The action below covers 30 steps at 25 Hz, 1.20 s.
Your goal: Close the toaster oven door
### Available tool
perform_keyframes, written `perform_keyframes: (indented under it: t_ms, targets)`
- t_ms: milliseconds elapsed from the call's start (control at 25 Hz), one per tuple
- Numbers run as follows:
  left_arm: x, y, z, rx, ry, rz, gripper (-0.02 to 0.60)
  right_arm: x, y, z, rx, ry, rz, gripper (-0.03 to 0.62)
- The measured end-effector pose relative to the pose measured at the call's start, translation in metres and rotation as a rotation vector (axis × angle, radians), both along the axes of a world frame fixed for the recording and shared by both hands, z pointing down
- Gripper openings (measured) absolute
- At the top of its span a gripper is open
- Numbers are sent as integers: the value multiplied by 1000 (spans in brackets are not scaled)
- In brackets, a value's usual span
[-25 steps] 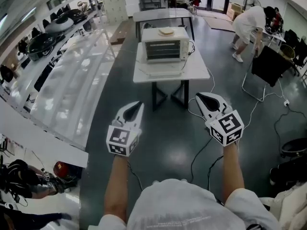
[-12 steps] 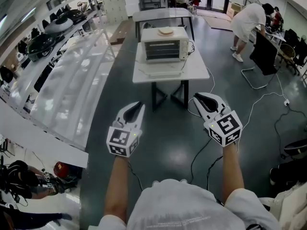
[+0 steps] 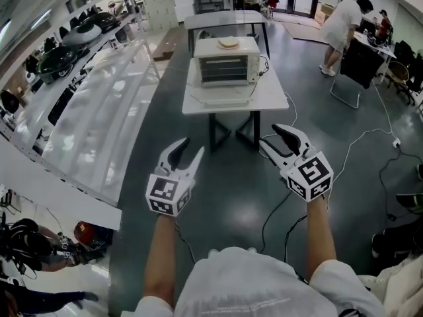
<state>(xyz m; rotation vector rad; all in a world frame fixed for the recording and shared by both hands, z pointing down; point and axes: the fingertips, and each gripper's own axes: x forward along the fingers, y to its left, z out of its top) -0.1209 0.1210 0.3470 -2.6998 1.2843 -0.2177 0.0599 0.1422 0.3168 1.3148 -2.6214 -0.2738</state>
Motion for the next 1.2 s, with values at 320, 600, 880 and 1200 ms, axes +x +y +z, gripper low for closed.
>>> perform_keyframes:
  t_ms: [320, 600, 880, 1200]
  targets:
    - [26, -2, 7, -8, -23, -14, 158, 28, -6, 2, 4, -10, -25, 192]
    - [54, -5, 14, -19, -31, -65, 158, 61, -15, 11, -4, -7, -64, 192]
    - [70, -18, 23, -52, -25, -92, 158, 87, -31, 20, -24, -47, -70, 192]
    - [68, -68, 42, -84, -22, -82, 158, 88, -76, 36, -49, -33, -52, 192]
